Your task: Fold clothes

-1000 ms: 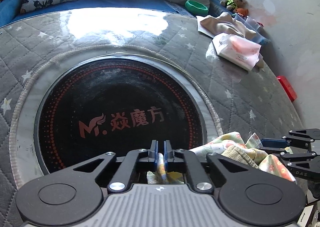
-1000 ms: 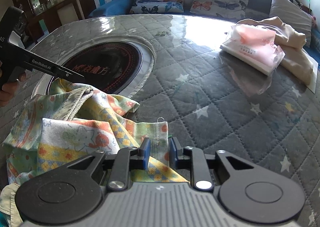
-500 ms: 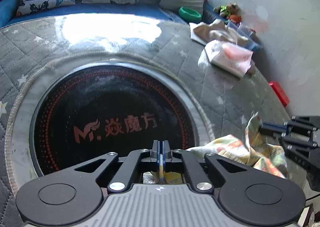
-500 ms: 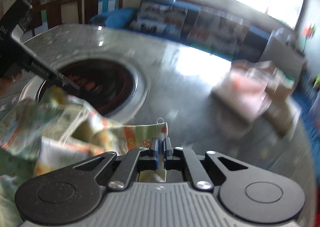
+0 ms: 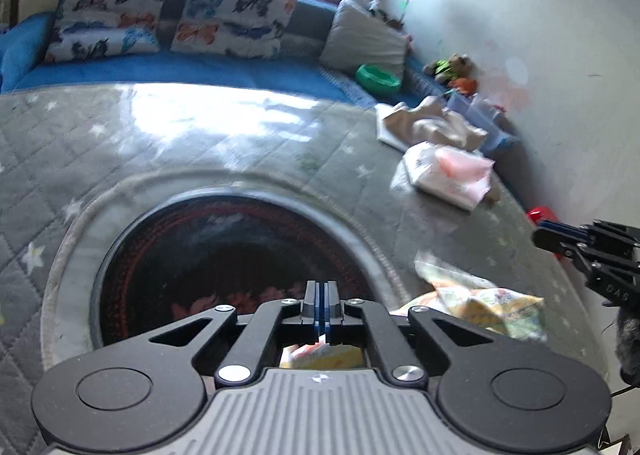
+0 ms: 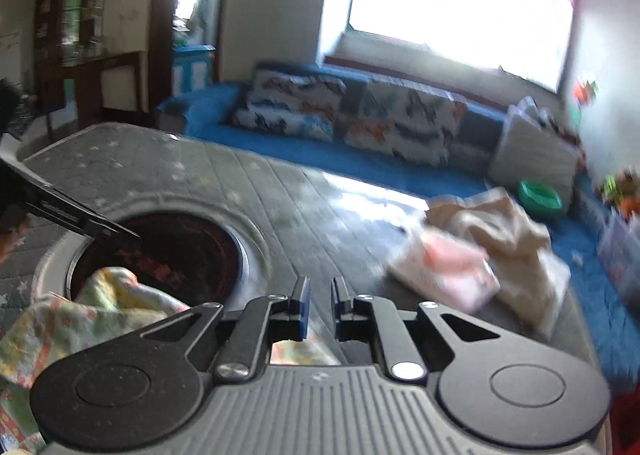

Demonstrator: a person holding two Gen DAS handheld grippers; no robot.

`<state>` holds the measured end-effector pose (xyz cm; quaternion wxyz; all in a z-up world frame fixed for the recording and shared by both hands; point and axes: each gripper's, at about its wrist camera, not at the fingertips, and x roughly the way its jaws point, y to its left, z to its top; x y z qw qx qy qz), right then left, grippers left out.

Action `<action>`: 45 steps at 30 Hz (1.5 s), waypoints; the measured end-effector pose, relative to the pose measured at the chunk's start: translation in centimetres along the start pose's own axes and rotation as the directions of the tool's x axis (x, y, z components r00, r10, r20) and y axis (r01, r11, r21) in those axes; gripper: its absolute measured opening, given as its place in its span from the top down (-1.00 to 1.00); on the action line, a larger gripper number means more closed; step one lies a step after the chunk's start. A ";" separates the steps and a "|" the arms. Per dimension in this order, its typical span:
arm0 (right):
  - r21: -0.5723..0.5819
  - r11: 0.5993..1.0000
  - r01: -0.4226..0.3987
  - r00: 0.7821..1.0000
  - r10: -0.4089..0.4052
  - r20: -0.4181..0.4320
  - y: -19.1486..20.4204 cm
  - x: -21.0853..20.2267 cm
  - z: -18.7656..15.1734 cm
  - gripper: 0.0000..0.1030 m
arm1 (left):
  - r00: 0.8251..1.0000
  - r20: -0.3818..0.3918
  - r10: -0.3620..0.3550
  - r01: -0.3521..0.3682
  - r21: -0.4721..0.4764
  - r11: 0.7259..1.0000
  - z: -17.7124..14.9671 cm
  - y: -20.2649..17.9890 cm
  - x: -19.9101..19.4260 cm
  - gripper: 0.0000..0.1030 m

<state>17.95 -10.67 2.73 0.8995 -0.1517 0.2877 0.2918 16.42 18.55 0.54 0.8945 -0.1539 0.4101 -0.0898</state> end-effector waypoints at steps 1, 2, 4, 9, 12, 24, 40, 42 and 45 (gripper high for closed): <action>0.024 1.000 -0.002 1.000 0.002 -0.030 -0.7 0.3 -0.6 0.79 | 1.000 -0.010 0.011 -0.011 -0.006 1.000 -0.1 0.2 0.2 0.80; 0.052 0.999 -0.002 0.998 0.006 -0.060 -1.5 0.5 -1.2 0.75 | 1.000 -0.020 0.022 -0.022 -0.013 1.000 -0.2 0.3 0.4 0.64; 0.107 0.994 -0.001 0.993 0.014 -0.118 -2.7 0.9 -2.6 0.67 | 0.999 -0.041 0.035 -0.036 -0.020 0.999 -0.5 0.6 0.9 0.52; 0.208 0.978 0.023 0.976 0.023 -0.217 -5.0 2.3 -5.3 0.61 | 0.994 -0.099 0.055 -0.058 -0.024 0.998 -1.3 0.7 2.5 0.43; 0.264 0.964 0.047 0.971 0.019 -0.239 -5.9 2.8 -6.2 0.42 | 0.992 -0.114 0.053 -0.056 -0.019 0.998 -1.5 0.6 2.9 0.47; 0.671 0.730 -0.127 0.938 0.307 -0.157 -10.3 3.8 -8.1 0.33 | 0.999 0.003 -0.054 0.054 -0.055 0.997 -1.0 1.0 1.2 0.93; 0.454 0.812 -0.367 0.895 0.441 -0.066 -1.8 2.0 -7.0 0.33 | 0.958 0.019 -0.286 0.280 0.143 0.949 -1.2 -5.9 0.0 0.72; 0.344 0.876 -0.339 0.915 0.392 -0.098 0.7 1.9 -7.3 0.33 | 0.950 0.002 -0.312 0.307 0.161 0.938 -1.5 -7.2 0.4 0.67; 0.231 0.924 -0.306 0.933 0.339 -0.119 2.7 1.8 -7.6 0.33 | 0.945 -0.014 -0.326 0.324 0.157 0.933 -1.6 -9.1 1.8 0.61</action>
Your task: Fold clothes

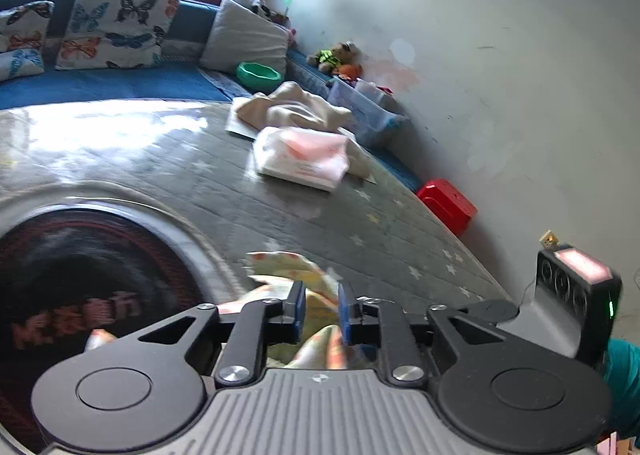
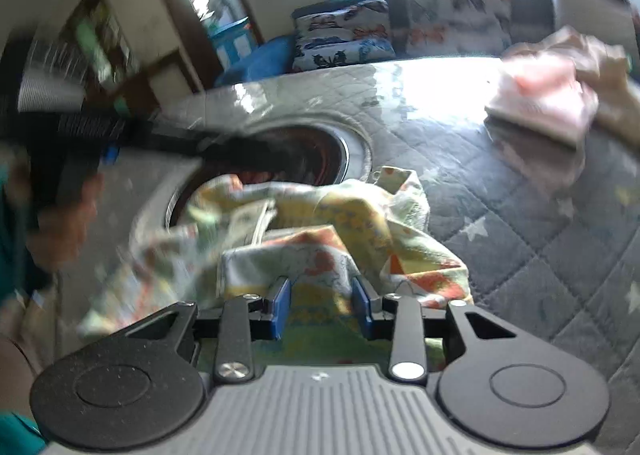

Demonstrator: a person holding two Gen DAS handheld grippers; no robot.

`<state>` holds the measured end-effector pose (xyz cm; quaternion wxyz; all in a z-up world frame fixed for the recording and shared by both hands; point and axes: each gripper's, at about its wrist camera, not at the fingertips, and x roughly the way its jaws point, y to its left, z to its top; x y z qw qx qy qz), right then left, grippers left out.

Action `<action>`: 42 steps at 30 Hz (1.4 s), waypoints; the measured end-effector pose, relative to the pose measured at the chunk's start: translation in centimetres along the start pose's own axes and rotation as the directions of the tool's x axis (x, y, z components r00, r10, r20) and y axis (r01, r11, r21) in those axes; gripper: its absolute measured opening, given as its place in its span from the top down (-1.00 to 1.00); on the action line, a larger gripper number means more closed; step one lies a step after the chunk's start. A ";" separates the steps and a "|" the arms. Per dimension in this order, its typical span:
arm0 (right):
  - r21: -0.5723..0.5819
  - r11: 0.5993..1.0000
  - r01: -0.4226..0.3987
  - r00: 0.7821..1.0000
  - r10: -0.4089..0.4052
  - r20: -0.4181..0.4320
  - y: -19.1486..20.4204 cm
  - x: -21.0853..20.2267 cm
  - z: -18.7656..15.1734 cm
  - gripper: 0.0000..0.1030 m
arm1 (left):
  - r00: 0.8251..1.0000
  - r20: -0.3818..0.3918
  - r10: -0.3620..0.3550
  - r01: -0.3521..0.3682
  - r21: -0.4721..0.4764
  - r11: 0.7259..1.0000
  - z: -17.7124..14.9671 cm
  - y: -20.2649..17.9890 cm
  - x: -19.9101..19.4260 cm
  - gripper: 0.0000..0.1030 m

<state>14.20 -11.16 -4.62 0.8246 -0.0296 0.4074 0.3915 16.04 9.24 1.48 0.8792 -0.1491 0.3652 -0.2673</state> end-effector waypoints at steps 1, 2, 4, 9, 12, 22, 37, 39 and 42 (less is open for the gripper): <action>-0.007 1.000 0.007 1.000 -0.007 -0.008 0.1 0.3 -0.2 0.33 | 1.000 -0.007 -0.005 0.005 -0.008 1.000 0.2 -0.4 0.7 0.59; -0.008 1.000 0.013 1.000 -0.013 -0.014 0.1 0.5 -0.3 0.33 | 1.000 -0.013 -0.018 0.018 -0.014 1.000 0.3 -0.7 1.5 0.59; 0.014 1.000 0.011 1.000 -0.011 -0.009 0.0 0.6 -0.4 0.34 | 0.999 -0.020 -0.049 0.049 -0.020 0.999 0.6 -1.5 3.0 0.54; -0.007 1.000 0.025 1.000 -0.025 0.008 0.4 0.1 -1.3 0.33 | 0.993 -0.083 -0.082 0.085 0.033 0.996 0.5 -3.6 6.5 0.48; -0.033 0.999 0.032 0.999 -0.031 0.016 0.7 -0.5 -1.5 0.33 | 0.986 -0.160 -0.046 0.055 0.053 0.997 -0.2 -3.8 8.1 0.60; 0.061 0.996 0.071 0.992 -0.077 0.096 -2.5 -5.4 -0.4 0.34 | 0.983 -0.176 -0.048 0.048 -0.003 0.999 -2.4 -0.9 6.6 0.86; 0.385 0.923 -0.012 0.999 -0.001 0.033 -8.4 -2.8 1.2 0.79 | 0.998 -0.054 0.016 -0.018 -0.029 0.999 -1.2 1.1 1.0 0.59; 0.294 0.955 0.028 0.993 -0.059 0.098 -7.0 -4.0 2.1 0.80 | 0.995 -0.010 0.095 -0.095 -0.042 0.995 -0.6 2.6 -1.0 0.47; 0.112 0.989 0.100 0.964 -0.125 0.237 -4.0 -6.2 2.7 0.81 | 0.974 0.015 0.225 -0.222 -0.110 0.969 -0.2 5.5 -3.4 0.19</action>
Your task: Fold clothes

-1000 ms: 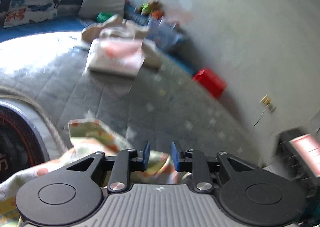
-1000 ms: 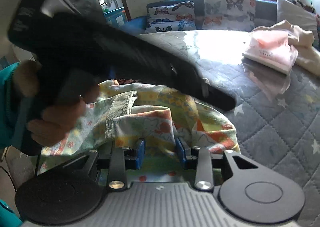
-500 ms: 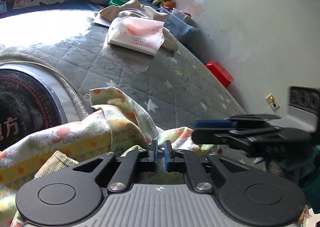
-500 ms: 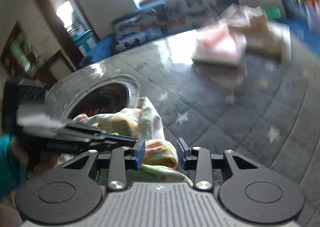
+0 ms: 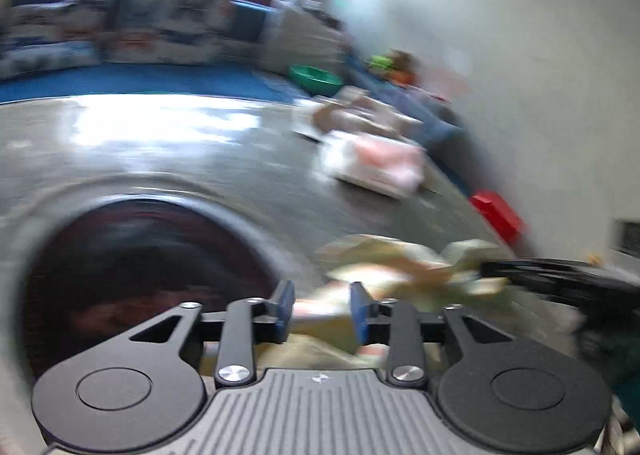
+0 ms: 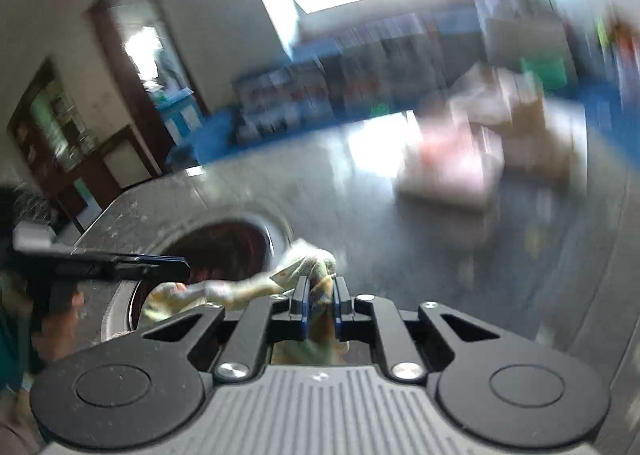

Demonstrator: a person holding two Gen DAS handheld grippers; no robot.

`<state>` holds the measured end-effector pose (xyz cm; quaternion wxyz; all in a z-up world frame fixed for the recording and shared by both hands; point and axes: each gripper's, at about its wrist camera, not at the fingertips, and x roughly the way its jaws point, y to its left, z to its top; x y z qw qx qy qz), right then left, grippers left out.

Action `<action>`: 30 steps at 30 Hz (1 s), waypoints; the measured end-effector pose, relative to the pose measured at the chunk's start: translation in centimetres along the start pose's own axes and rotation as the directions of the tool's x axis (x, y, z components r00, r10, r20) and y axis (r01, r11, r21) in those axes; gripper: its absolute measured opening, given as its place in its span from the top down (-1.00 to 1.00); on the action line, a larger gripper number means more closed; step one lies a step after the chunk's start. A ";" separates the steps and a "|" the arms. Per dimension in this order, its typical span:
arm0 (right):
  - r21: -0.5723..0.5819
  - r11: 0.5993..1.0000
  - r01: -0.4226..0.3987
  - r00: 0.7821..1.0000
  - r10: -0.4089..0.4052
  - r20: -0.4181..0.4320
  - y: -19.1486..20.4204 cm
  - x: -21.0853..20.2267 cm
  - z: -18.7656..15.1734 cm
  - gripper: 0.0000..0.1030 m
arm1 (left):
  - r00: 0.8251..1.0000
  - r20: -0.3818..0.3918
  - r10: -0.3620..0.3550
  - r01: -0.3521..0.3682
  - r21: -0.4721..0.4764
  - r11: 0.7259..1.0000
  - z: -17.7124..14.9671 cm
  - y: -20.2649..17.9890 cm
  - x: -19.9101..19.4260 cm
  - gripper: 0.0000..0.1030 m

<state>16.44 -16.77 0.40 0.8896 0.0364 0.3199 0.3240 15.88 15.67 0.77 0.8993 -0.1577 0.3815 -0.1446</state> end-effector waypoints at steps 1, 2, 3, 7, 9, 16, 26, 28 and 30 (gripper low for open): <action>-0.043 0.999 0.002 0.999 -0.001 0.036 0.8 -0.6 0.2 0.82 | 0.999 -0.007 0.031 -0.031 -0.030 0.999 0.1 1.1 -0.1 0.18; -0.066 0.998 0.003 0.998 0.000 0.057 1.3 -0.9 0.3 0.83 | 0.998 -0.021 0.055 -0.056 -0.056 0.997 0.0 2.0 0.1 0.17; -0.079 0.997 0.003 0.998 0.003 0.070 1.6 -1.1 0.4 0.87 | 0.997 -0.039 0.072 -0.075 -0.075 0.994 -0.1 2.8 0.4 0.16; -0.101 0.995 0.013 0.995 -0.003 0.103 2.2 -1.7 1.1 0.94 | 0.991 -0.096 0.096 -0.107 -0.124 0.986 -1.0 4.5 1.8 0.13; -0.102 0.994 0.028 0.996 -0.018 0.092 2.2 -1.7 1.4 0.94 | 0.990 -0.102 0.098 -0.112 -0.139 0.984 -1.3 4.7 2.3 0.10; 0.053 0.993 0.105 0.993 -0.102 -0.060 -1.6 0.7 1.4 0.76 | 0.992 -0.102 0.072 -0.086 -0.144 0.986 -0.9 4.6 3.0 0.61; 0.141 0.983 0.117 0.989 -0.103 -0.105 -3.5 2.7 -0.3 0.56 | 0.978 0.085 -0.189 0.195 -0.081 0.977 -1.7 0.9 -2.1 0.98; 0.118 0.989 0.094 0.992 -0.083 -0.098 -2.7 2.6 0.0 0.56 | 0.959 0.083 -0.273 0.273 0.012 0.962 -2.9 -1.7 -2.9 0.98; 0.105 0.993 0.051 0.994 -0.040 -0.100 -1.7 2.7 0.4 0.56 | 0.943 0.043 -0.329 0.324 0.100 0.941 -4.5 -4.1 -3.1 0.98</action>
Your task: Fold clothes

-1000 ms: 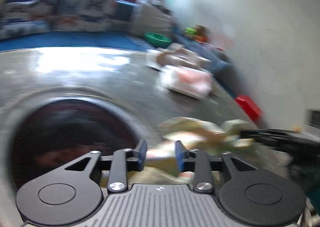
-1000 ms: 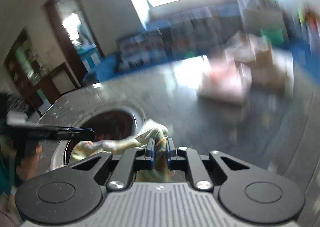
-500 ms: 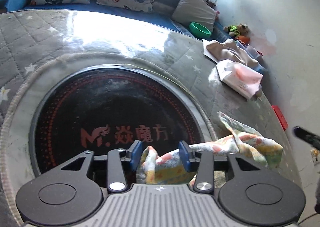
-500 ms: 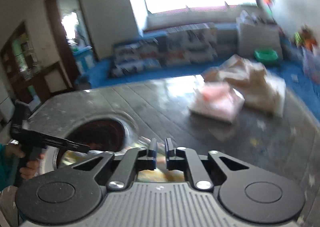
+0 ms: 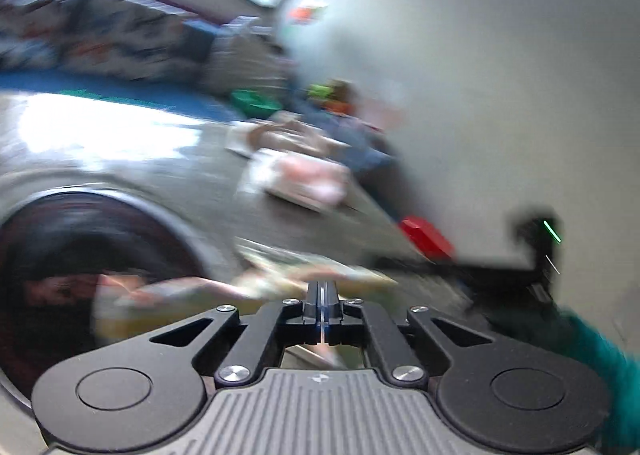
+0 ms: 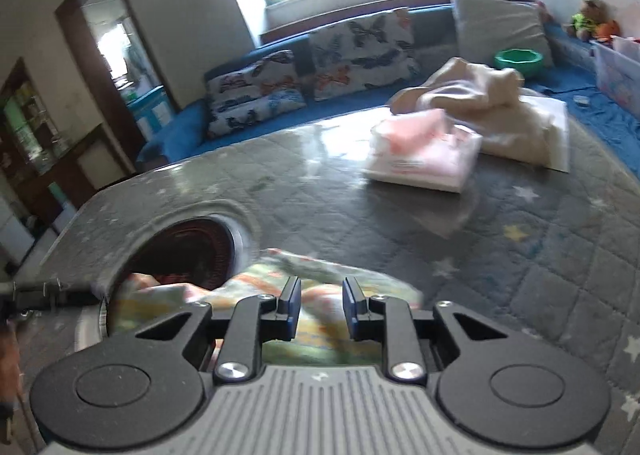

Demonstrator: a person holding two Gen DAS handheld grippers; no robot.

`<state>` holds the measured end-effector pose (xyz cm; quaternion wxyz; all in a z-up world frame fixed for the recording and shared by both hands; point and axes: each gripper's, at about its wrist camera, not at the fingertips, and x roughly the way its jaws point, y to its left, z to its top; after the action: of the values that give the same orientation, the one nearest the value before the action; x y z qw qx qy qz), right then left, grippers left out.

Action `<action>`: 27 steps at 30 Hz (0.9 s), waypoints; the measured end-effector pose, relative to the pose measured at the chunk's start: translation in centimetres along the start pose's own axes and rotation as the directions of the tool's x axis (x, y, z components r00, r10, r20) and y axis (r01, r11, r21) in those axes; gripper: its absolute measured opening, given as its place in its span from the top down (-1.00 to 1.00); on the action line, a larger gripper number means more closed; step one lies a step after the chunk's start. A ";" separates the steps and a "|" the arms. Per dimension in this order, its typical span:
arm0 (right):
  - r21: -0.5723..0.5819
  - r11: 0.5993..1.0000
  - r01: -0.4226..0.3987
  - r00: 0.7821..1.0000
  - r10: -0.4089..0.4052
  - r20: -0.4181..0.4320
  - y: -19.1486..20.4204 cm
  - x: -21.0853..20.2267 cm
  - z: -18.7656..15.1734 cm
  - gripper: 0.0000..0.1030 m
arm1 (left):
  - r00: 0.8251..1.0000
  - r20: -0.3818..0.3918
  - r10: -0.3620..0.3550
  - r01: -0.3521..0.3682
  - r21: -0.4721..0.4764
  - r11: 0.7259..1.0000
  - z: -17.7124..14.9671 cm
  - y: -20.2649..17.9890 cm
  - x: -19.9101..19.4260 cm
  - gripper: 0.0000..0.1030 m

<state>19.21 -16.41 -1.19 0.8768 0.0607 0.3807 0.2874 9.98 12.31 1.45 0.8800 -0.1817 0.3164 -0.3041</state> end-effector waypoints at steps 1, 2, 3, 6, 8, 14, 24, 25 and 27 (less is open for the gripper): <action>-0.009 1.000 -0.020 1.000 0.020 -0.004 0.5 0.0 0.1 0.56 | 0.999 -0.031 -0.010 0.011 0.039 0.999 -0.7 -1.2 0.5 0.98; -0.019 0.999 -0.030 1.000 0.030 -0.007 1.0 0.0 0.1 0.56 | 0.998 -0.057 -0.005 0.009 0.071 0.997 -1.3 -2.0 0.9 0.97; -0.030 0.999 -0.042 0.999 0.042 -0.010 1.5 0.0 0.1 0.56 | 0.998 -0.065 0.016 -0.011 0.084 0.996 -1.5 -2.2 1.0 0.97; -0.073 0.995 -0.075 0.997 0.073 -0.029 3.2 0.2 0.2 0.54 | 0.992 -0.045 0.115 -0.113 0.051 0.992 -1.2 -1.2 0.8 0.94; -0.090 0.992 -0.083 0.996 0.079 -0.040 3.8 0.6 0.1 0.53 | 0.974 -0.018 0.224 -0.224 0.010 0.974 -0.4 0.1 0.1 0.72; -0.088 0.991 -0.106 0.993 0.101 -0.061 4.7 1.6 0.0 0.47 | 0.874 0.009 0.485 -0.482 -0.097 0.871 1.4 5.2 0.1 -0.01; -0.132 0.986 -0.103 0.994 0.097 -0.050 6.1 0.7 0.8 0.45 | 0.916 -0.071 0.396 -0.402 -0.179 0.898 0.6 7.3 1.2 0.87; -0.135 0.985 -0.104 0.994 0.098 -0.050 6.2 0.6 0.9 0.45 | 0.921 -0.060 0.386 -0.390 -0.161 0.907 0.5 6.5 1.1 0.89; -0.146 0.983 -0.116 0.993 0.109 -0.054 6.7 0.4 1.1 0.45 | 0.929 -0.038 0.369 -0.371 -0.096 0.924 0.0 4.2 0.9 0.90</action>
<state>17.13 -10.52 1.57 0.8523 0.0100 0.3742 0.3652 12.32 14.85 -1.12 0.9080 -0.1601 0.3686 -0.1181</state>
